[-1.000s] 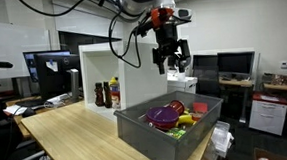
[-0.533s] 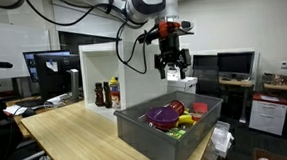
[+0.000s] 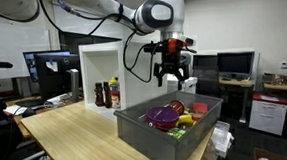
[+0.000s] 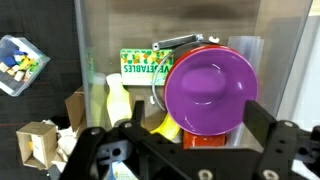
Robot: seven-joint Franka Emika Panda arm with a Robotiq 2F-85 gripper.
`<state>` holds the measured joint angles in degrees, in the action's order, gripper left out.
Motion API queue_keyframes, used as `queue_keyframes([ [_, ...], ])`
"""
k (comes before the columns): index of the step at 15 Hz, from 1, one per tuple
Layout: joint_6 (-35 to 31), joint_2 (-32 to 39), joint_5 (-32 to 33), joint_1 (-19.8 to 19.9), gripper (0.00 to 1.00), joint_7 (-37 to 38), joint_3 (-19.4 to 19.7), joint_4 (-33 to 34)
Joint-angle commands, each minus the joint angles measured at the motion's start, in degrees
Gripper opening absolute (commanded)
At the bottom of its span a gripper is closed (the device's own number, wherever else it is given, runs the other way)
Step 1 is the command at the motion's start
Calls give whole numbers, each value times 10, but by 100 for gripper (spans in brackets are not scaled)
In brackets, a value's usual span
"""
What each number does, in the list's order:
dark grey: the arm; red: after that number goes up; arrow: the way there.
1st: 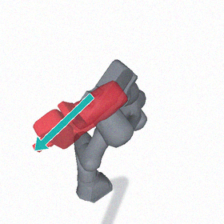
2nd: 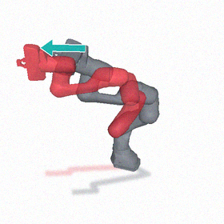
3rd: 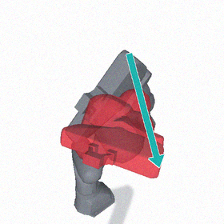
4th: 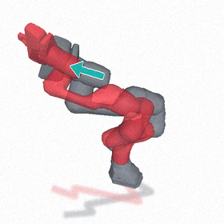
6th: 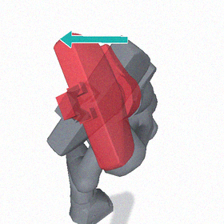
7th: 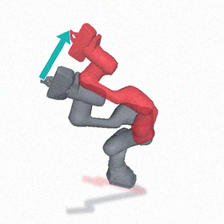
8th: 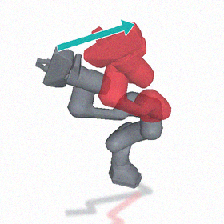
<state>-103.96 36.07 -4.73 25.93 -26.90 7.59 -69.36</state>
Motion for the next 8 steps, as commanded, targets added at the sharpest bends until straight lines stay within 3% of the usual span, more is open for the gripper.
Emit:
queue_keyframes([
  [1, 54, 41, -16, 19, 100, -26, -15, 65],
  [8, 77, 124, 5, 21, 100, -4, -13, 164],
])
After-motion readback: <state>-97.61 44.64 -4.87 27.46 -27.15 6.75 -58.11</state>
